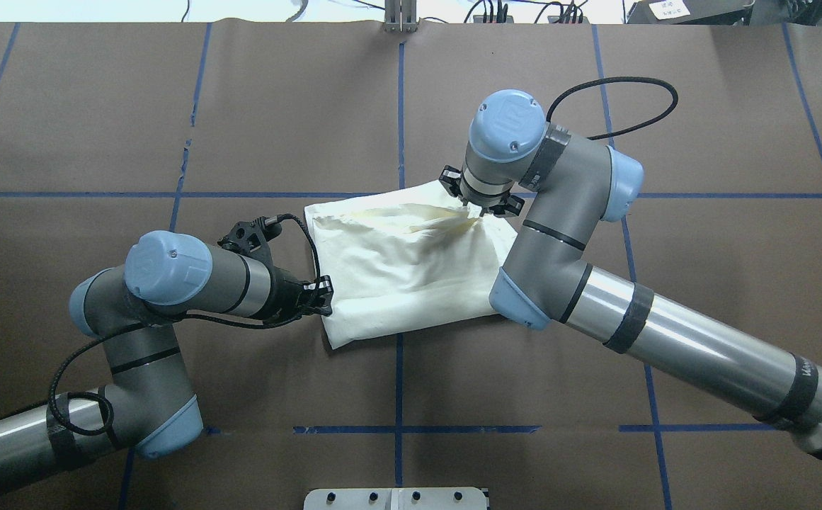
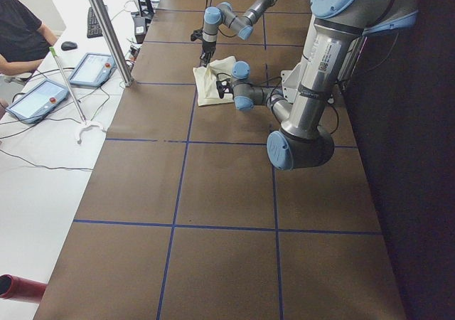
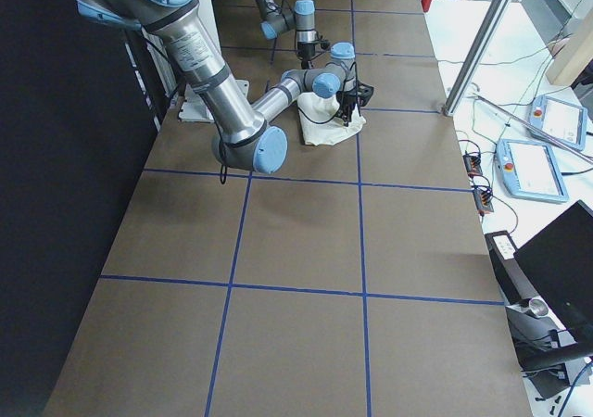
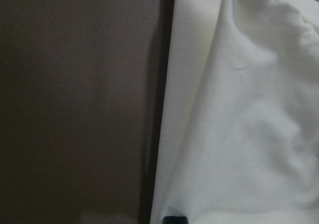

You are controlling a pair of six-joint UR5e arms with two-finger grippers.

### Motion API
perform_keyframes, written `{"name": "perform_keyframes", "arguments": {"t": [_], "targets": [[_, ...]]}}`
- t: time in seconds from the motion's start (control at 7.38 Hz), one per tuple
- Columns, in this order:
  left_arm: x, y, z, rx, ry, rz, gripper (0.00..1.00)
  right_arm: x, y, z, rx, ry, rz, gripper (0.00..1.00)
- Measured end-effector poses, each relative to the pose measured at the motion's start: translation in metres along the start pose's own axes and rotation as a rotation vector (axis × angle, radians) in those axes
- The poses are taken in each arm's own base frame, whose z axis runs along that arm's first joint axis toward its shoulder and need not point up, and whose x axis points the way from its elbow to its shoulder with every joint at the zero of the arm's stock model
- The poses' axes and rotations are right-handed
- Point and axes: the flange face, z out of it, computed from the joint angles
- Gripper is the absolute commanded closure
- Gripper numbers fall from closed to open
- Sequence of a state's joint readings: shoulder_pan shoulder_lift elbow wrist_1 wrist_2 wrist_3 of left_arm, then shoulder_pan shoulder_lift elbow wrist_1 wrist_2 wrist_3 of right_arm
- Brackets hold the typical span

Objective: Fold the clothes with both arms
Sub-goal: 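Release the shirt with the right gripper and raise it away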

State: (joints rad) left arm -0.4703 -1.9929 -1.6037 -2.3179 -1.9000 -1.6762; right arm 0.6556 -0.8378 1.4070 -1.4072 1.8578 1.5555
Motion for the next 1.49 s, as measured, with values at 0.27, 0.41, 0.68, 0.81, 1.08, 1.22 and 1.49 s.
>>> {"name": "perform_keyframes", "arguments": {"t": [0.27,0.41,0.68,0.81,1.08,1.22,1.49], "targets": [[0.000,0.000,0.000,0.000,-0.001,0.001,1.00,0.003,-0.040,-0.041,-0.102,-0.055,-0.016,0.00],[0.000,0.000,0.000,0.000,0.000,0.001,1.00,0.000,-0.040,-0.063,-0.125,-0.094,-0.024,0.75],[0.002,0.001,-0.001,-0.002,0.005,0.003,1.00,0.010,0.018,-0.057,-0.093,-0.102,-0.044,1.00],[0.004,0.002,-0.003,-0.004,0.009,0.005,1.00,0.013,0.058,-0.037,-0.063,-0.084,-0.070,1.00],[0.006,0.003,-0.005,-0.007,0.014,0.007,1.00,0.016,0.091,-0.011,-0.043,-0.054,-0.104,1.00],[0.006,0.003,-0.005,-0.006,0.014,0.007,1.00,0.014,0.088,0.001,-0.028,-0.036,-0.112,1.00],[0.006,0.003,-0.005,-0.005,0.016,0.006,1.00,0.002,0.066,0.014,0.007,-0.007,-0.122,1.00]]}}
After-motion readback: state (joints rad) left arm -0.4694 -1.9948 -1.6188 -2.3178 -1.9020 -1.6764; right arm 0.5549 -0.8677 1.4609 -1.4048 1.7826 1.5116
